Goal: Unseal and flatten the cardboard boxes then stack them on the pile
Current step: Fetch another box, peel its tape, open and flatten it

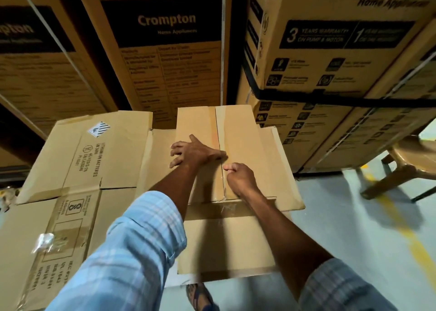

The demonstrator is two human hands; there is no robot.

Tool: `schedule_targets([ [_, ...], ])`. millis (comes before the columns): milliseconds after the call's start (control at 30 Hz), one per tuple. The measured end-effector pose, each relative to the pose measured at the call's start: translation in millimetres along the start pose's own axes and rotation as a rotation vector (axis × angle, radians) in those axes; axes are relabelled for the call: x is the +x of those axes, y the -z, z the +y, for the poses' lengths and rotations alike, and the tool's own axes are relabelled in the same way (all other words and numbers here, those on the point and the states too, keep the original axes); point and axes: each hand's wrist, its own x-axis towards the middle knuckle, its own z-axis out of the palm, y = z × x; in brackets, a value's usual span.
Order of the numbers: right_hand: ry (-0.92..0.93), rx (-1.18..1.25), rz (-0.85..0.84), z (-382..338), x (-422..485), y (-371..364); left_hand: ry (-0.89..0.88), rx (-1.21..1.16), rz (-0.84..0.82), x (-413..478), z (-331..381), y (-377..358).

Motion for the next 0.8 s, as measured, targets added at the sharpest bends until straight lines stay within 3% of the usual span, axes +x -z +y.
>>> schedule_targets([
  [200, 0.075, -0.092, -0.054, 5.3, 4.1, 7.2, -0.021, 0.104, 0.024, -2.7, 4.6, 8.6],
  [467, 0.281, -0.202, -0.13, 14.3, -2.6, 22.6, -0.049, 0.073, 0.011, 6.7, 0.1, 10.4],
  [600, 0.384, -0.397, -0.102, 6.4, -2.0, 18.8, -0.041, 0.062, 0.015, 4.3, 0.7, 10.2],
  [800, 0.412, -0.688, -0.206, -15.5, 2.3, 23.2, -0.04, 0.044, 0.089, -1.0, -2.2, -3.0],
])
